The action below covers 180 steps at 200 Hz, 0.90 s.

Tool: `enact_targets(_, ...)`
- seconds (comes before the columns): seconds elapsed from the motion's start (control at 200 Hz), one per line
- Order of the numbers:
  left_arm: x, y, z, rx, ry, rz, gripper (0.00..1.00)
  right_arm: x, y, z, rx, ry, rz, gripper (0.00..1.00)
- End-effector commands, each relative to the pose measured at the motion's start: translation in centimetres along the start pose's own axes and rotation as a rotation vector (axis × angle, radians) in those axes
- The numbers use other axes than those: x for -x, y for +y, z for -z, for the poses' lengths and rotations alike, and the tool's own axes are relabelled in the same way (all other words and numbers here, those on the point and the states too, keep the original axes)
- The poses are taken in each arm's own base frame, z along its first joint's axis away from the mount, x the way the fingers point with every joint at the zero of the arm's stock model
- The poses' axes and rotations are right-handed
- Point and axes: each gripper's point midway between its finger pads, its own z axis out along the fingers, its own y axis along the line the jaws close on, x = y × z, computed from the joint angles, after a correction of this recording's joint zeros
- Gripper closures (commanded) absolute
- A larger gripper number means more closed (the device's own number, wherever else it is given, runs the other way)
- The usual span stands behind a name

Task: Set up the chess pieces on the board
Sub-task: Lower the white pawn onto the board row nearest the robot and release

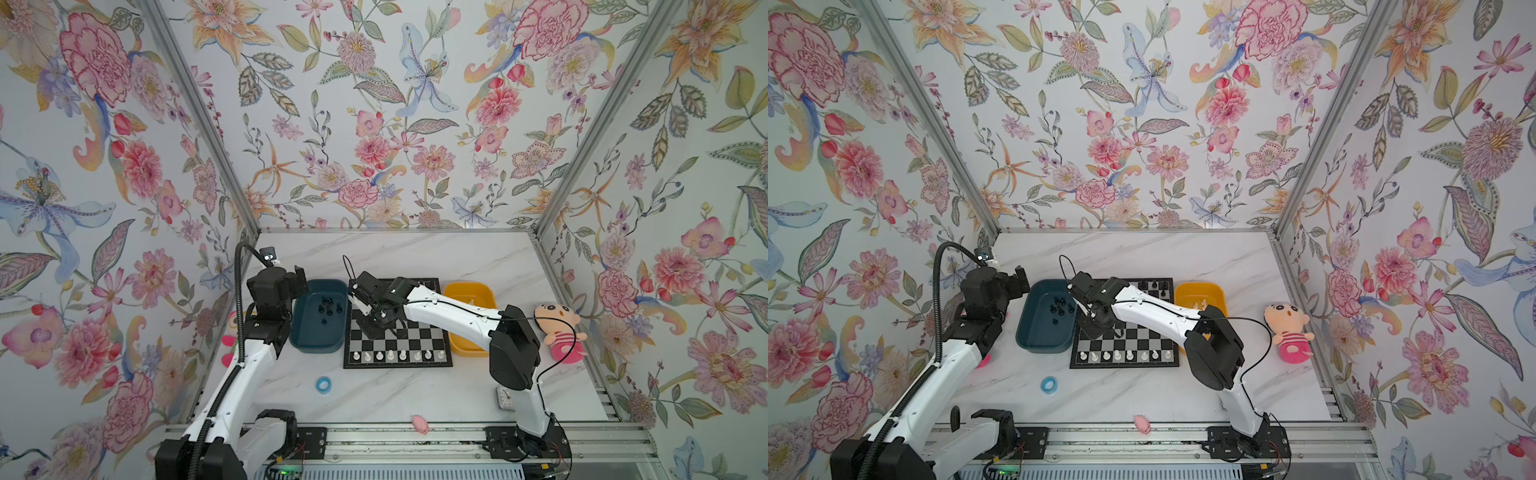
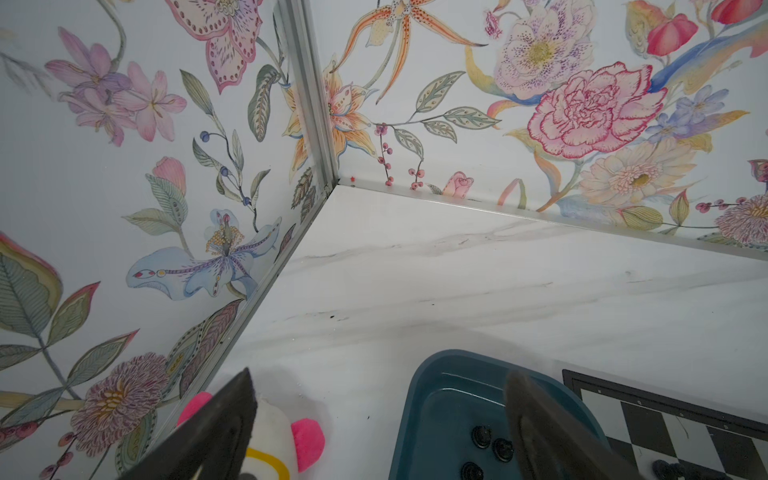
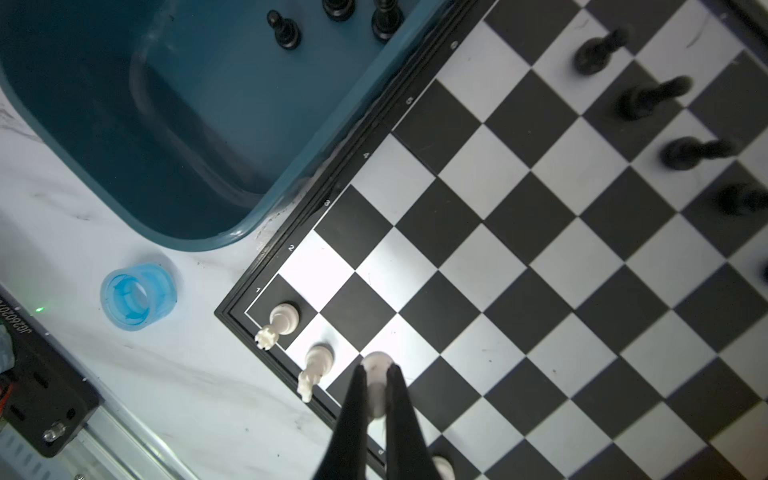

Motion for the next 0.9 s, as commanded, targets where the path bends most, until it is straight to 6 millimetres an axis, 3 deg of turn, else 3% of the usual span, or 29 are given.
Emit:
enact_targets(0.0, -0.3, 1.4, 0.6, 0.053, -0.007, 0.027, 0.06, 0.1, 1.2, -0.5, 0.020, 0.006, 0.009, 1.00)
enact_targets(0.48, 1.1, 2.7, 3.1, 0.071, -0.119, 0.101, 0.07, -0.1, 3.4, -3.5, 0.035, 0.011, 0.042, 1.00)
enact_targets(0.896, 1.1, 2.7, 3.4, 0.059, -0.134, 0.112, 0.08, -0.4, 3.8, -5.2, 0.047, 0.021, 0.041, 1.00)
